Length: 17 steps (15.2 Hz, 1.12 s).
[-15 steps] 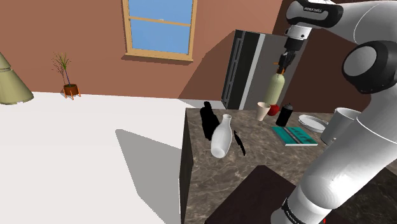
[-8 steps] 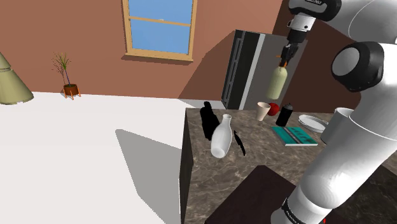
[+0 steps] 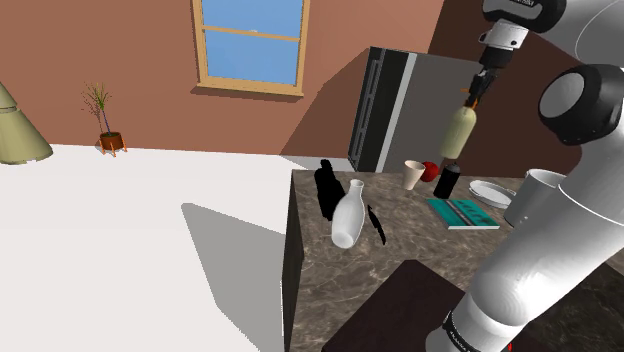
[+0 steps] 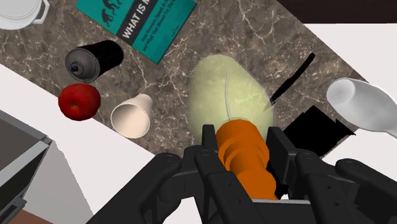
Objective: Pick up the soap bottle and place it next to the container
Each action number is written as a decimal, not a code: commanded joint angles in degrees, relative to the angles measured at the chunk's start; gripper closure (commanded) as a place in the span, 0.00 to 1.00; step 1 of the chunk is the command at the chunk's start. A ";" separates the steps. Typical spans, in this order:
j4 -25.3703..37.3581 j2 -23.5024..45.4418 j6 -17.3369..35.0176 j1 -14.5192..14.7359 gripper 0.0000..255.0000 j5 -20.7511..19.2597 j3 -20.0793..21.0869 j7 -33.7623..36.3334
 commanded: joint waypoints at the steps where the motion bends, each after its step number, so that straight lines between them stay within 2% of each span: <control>1: -0.24 -0.76 -0.30 -0.99 1.00 -0.46 -1.26 -2.39; 10: 1.25 -0.16 -1.24 -6.00 1.00 0.23 -9.74 -15.78; 14: 4.11 3.42 -2.08 -8.96 1.00 3.41 -15.30 -23.60; 17: 7.35 8.23 -3.22 -12.75 1.00 8.06 -19.85 -30.66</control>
